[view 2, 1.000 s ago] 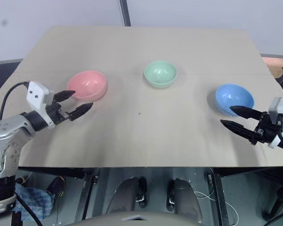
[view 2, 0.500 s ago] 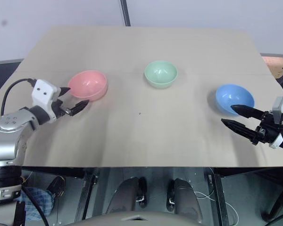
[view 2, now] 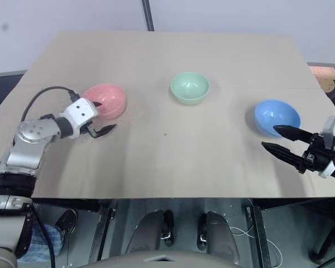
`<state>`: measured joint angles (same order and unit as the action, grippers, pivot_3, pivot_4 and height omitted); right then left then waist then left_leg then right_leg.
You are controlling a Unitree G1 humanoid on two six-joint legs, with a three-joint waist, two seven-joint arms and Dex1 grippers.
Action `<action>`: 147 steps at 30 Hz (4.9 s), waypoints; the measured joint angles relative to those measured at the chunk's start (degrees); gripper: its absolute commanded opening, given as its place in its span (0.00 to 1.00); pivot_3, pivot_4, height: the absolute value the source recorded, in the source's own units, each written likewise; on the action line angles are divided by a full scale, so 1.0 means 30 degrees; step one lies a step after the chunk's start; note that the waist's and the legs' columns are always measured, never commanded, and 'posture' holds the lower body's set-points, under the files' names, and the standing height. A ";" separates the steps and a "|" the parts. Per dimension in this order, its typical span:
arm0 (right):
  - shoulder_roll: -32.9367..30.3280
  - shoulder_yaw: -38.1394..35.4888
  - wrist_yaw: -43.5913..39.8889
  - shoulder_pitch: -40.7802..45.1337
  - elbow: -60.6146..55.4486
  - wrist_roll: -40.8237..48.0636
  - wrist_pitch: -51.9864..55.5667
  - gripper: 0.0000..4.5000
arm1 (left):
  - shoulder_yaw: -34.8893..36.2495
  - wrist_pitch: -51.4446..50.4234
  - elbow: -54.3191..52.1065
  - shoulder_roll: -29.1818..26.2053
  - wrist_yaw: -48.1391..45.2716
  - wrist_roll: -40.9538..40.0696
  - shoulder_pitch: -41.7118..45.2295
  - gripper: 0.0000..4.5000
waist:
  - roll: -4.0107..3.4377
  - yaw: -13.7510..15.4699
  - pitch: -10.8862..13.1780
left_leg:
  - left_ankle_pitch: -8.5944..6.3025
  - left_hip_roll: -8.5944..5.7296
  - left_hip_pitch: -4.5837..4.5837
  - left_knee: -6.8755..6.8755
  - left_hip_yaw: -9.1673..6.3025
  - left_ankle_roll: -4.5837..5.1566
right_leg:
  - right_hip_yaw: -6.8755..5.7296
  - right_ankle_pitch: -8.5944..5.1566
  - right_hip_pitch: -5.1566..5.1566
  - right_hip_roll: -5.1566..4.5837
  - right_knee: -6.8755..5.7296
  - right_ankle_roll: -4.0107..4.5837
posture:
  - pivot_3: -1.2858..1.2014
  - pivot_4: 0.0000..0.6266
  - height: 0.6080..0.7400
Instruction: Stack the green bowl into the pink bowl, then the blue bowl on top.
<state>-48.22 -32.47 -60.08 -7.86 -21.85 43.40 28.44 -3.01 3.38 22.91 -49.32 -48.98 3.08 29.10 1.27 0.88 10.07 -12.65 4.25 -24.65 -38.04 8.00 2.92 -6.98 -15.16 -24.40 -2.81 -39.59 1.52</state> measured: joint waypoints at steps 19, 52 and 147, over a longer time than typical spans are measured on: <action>0.0463 -0.0228 0.0187 -0.0564 -0.0188 -0.0011 -0.0450 0.73 | -0.1952 0.4373 0.3460 -0.0277 -0.1822 0.2313 0.2548 0.01 | 0.0003 -0.0010 -0.0007 | 0.0000 0.0003 -0.0005 -0.0066 -0.0007 0.0003 | -0.0002 0.0000 0.0000 0.0003 -0.0066 0.0001 | 0.52 0.24 1.00; 0.0467 0.0030 0.0721 -0.0445 -0.0228 -0.0054 -0.0541 0.73 | -0.7418 1.4023 0.0123 0.3740 -1.0401 0.0043 0.5237 0.94 | 0.0001 -0.0015 -0.0012 | -0.0002 0.0001 0.0019 -0.0116 -0.0029 0.0011 | -0.0006 0.0001 0.0045 0.0041 -0.0080 -0.0002 | 0.52 0.24 1.00; 0.0780 0.0118 0.1061 -0.0169 -0.0723 0.0175 -0.0723 0.73 | -0.8330 1.2337 0.2899 0.3596 -1.2879 -0.1085 1.2355 0.02 | 0.0018 -0.0171 -0.0006 | 0.0051 0.0001 0.0024 -0.0149 -0.0040 -0.0073 | -0.0010 -0.0001 0.0060 0.0042 -0.0102 0.0002 | 0.52 0.24 1.00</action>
<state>-45.88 -32.12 -56.90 -8.37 -24.02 43.92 26.27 -28.00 40.39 31.61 -38.53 -87.62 -0.17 66.16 1.32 0.36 10.06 -12.50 4.26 -24.58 -38.49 7.87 2.71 -7.01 -15.16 -24.23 -2.69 -39.89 1.53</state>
